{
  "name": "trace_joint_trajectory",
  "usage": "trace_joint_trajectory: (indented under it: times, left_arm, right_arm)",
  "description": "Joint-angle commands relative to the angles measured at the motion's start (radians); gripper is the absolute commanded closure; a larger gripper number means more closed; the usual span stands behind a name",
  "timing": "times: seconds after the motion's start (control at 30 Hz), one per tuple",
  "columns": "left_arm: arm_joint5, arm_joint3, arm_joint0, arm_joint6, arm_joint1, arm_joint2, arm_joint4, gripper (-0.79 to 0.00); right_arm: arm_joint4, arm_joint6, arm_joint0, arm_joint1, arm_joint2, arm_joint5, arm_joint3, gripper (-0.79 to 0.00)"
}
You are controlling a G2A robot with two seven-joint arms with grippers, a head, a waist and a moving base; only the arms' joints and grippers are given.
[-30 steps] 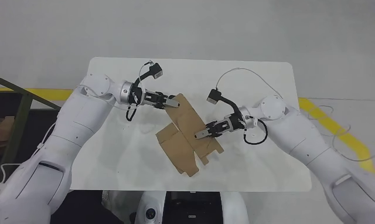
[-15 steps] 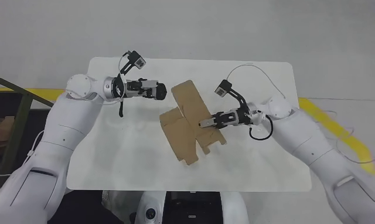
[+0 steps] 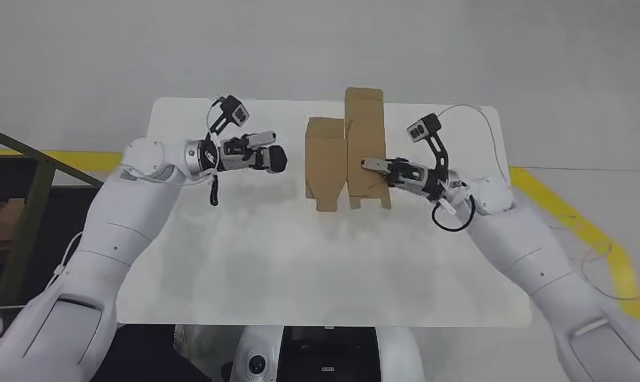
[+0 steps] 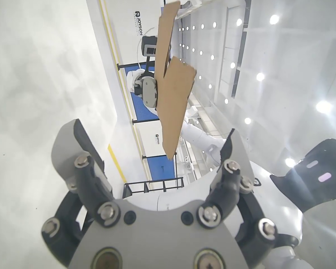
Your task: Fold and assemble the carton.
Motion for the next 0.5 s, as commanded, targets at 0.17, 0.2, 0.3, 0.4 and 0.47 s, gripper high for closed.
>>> trace_joint_trajectory:
  times: [0.17, 0.2, 0.3, 0.4, 0.47]
  left_arm:
    - [-0.001, -0.035, 0.026, 0.065, -0.017, 0.039, 0.033, -0.785]
    - [-0.001, -0.039, 0.028, 0.073, -0.02, 0.043, 0.036, -0.785]
    - [-0.003, -0.058, 0.034, 0.086, -0.025, 0.05, 0.045, -0.785]
    - [-0.002, -0.074, 0.04, 0.096, -0.028, 0.051, 0.055, -0.785]
    - [-0.004, -0.086, 0.045, 0.103, -0.031, 0.052, 0.052, -0.785]
  right_arm:
    - [-0.115, -0.164, -0.037, -0.001, 0.024, 0.107, -0.075, 0.0]
    - [-0.131, -0.183, -0.041, -0.001, 0.027, 0.118, -0.085, 0.0]
    - [-0.176, -0.234, -0.051, -0.002, 0.038, 0.148, -0.109, 0.0]
    - [-0.203, -0.268, -0.059, -0.006, 0.045, 0.171, -0.127, 0.0]
    - [-0.212, -0.28, -0.063, -0.01, 0.047, 0.183, -0.134, 0.0]
